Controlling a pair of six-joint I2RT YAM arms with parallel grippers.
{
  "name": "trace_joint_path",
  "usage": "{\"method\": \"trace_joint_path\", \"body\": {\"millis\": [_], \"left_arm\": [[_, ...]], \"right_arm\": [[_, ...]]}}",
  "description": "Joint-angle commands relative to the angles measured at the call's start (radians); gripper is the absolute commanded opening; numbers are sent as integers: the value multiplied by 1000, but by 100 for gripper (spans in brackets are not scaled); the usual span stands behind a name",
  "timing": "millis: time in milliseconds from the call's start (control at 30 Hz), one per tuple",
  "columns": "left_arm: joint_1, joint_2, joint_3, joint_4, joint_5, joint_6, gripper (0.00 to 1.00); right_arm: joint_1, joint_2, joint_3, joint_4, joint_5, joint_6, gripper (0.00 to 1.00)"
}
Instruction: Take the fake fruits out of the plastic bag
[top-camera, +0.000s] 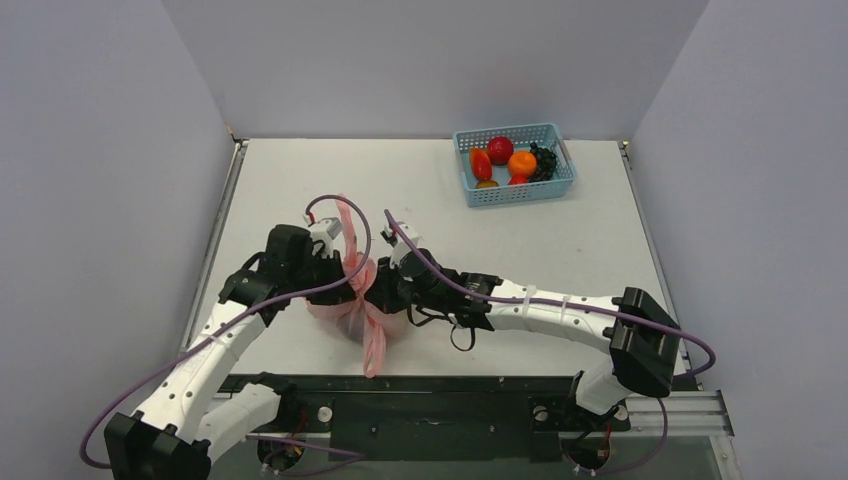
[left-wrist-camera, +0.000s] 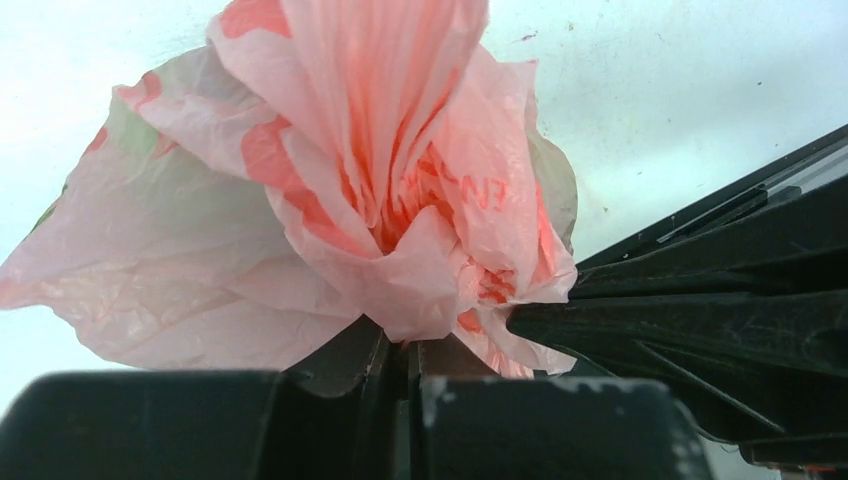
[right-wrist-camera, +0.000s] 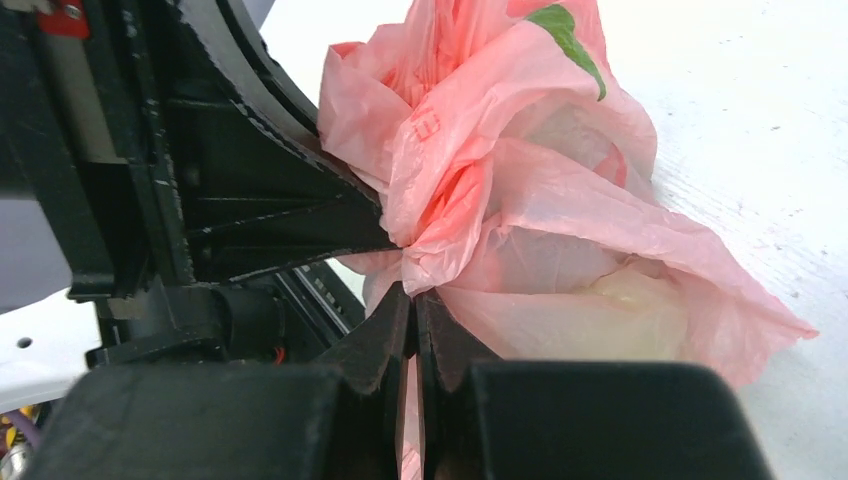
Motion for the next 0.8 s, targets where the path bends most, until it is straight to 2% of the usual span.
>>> {"method": "trace_joint_path", "body": {"millis": [0, 133, 367, 600, 767], "left_arm": [[-2, 10, 28, 117, -19, 62, 0], [-2, -34, -59, 203, -72, 88, 0], [-2, -99, -81, 222, -151, 86, 0], [-5, -77, -74, 193, -223, 78, 0], [-6, -102, -81, 189, -277, 70, 0]], "right_arm": [[-24, -52, -27, 42, -5, -38, 0], [-50, -37, -23, 20, -60, -53, 0], [-60, -29, -1, -22, -104, -52, 0], [-93, -92, -85, 67, -130, 6, 0], [-136, -165, -207, 137, -168, 41, 0]]}}
